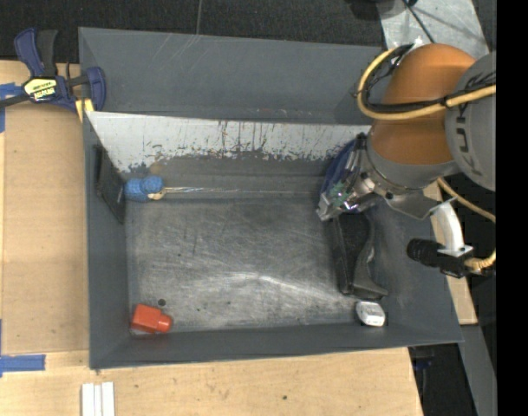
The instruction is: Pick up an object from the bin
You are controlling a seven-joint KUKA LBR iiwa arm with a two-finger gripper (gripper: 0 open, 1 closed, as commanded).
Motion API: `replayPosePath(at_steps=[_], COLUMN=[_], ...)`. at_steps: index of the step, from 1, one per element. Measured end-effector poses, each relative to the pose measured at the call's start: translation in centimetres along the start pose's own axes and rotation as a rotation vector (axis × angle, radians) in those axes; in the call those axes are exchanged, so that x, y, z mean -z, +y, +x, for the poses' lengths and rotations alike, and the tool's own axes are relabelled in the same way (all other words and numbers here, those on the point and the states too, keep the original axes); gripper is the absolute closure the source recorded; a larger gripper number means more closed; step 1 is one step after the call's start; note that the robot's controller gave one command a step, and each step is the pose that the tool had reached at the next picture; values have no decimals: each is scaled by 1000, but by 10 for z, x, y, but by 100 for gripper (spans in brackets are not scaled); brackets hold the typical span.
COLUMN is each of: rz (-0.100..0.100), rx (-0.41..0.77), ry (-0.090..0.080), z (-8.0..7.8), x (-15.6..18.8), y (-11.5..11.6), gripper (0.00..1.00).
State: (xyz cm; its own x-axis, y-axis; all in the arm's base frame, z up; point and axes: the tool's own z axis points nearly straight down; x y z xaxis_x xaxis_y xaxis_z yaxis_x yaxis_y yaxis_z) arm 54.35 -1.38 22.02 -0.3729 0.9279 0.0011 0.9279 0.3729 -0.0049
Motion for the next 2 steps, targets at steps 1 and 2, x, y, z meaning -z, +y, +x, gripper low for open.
replayPosePath(at_steps=[1, 2], rz=[-2, -2], rx=[-191, -431], ry=[-1, 1], z=[-51, -57], x=[-24, -84], y=[-21, -49], gripper=[100, 100])
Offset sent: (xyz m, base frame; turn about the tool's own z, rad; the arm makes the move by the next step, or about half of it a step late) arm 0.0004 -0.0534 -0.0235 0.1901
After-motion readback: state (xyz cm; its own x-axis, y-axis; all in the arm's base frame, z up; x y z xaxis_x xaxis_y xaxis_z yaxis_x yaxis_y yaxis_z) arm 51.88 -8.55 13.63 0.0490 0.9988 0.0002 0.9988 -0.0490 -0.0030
